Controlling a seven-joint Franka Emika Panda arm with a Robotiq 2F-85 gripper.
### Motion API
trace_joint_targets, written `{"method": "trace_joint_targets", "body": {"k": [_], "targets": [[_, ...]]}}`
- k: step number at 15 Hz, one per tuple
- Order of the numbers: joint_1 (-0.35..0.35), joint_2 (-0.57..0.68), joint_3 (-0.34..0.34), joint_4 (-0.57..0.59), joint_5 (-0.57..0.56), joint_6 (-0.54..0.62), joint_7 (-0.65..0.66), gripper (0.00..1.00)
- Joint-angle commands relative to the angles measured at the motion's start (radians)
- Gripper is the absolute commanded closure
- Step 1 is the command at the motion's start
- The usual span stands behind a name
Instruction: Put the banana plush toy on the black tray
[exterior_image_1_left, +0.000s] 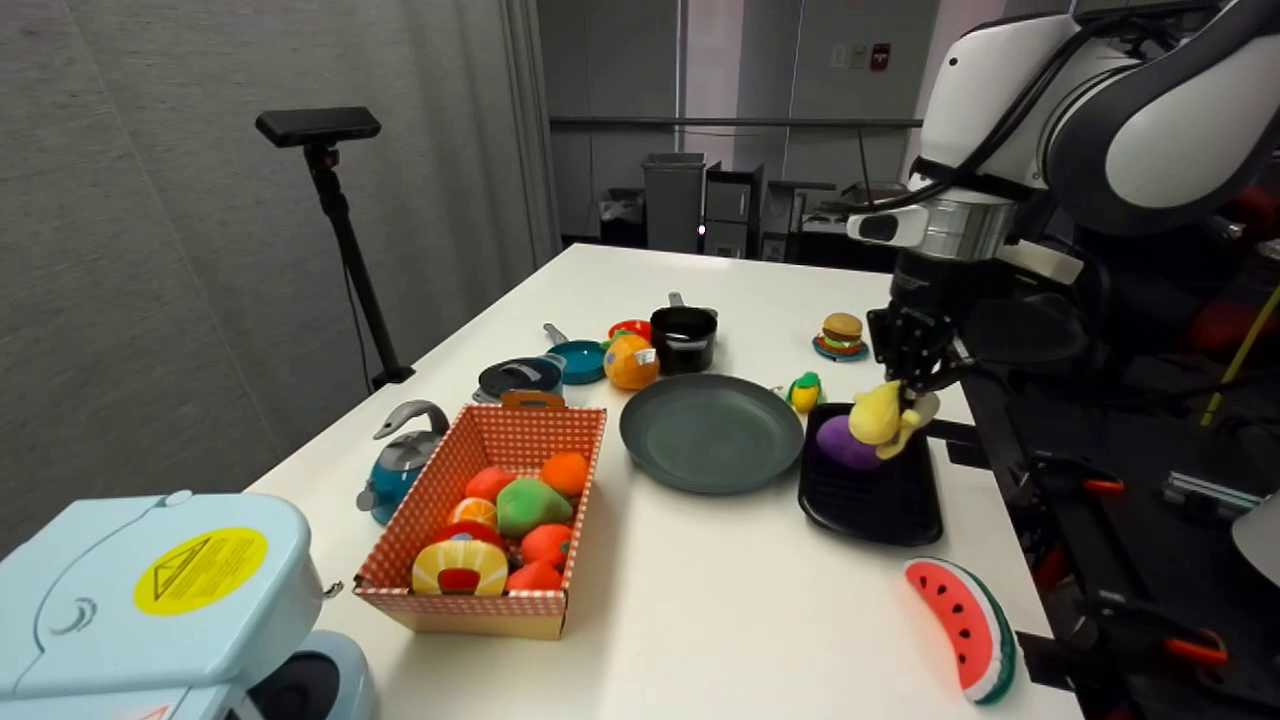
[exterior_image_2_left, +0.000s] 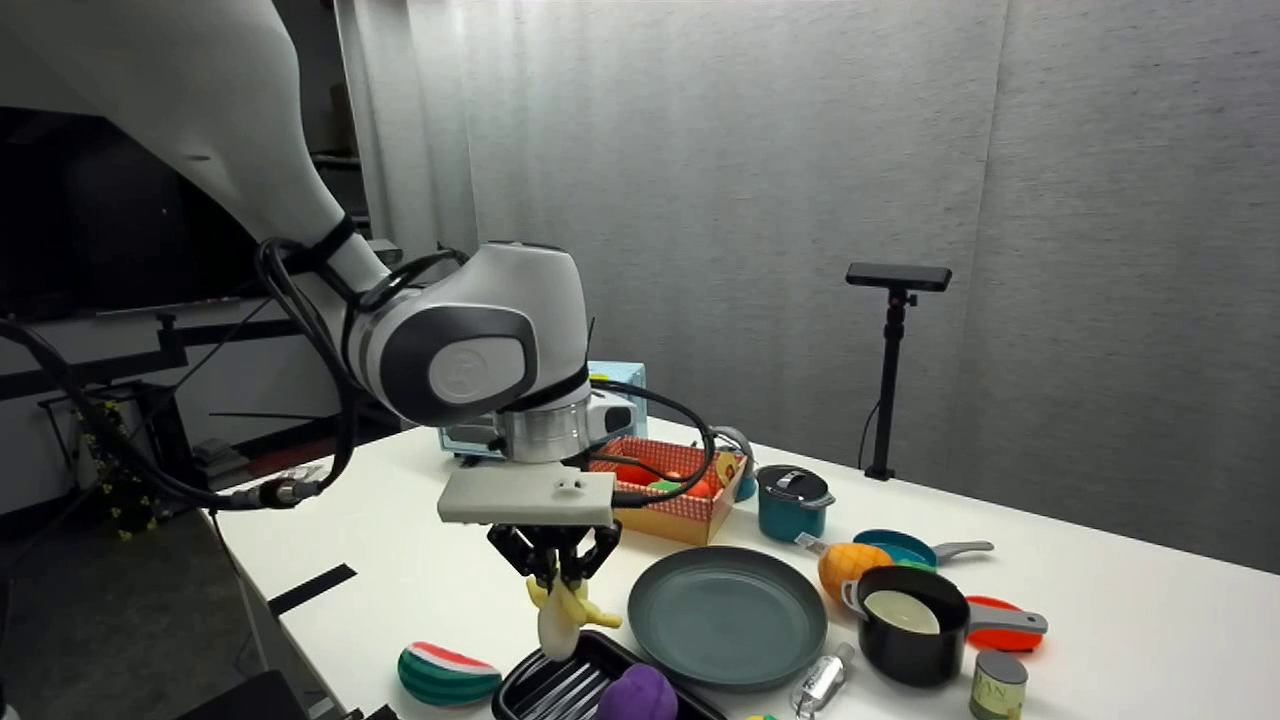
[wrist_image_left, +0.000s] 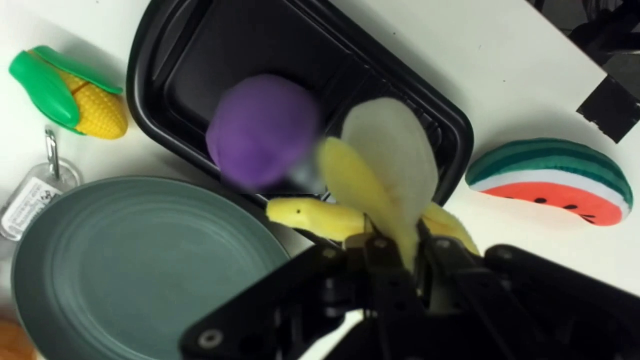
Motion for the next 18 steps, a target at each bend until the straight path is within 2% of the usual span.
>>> {"method": "trace_joint_targets", "body": {"k": [1, 2, 3, 11, 13, 18], "targets": [[-0.021, 0.054, -0.031, 0.001, -0.056, 0.043, 0.091, 0.97], [-0.025, 0.066, -0.037, 0.001, -0.062, 0.047, 0.108, 0.78], [-0.03, 0.08, -0.042, 0.001, -0.074, 0.052, 0.124, 0.64], [-0.041, 0.126, -0.051, 0.002, -0.163, 0.042, 0.198, 0.04], [-0.041, 0.126, -0.05, 0.002, -0.173, 0.038, 0.196, 0.0], [-0.035, 0.125, -0.046, 0.004, -0.134, 0.028, 0.168, 0.0]]}}
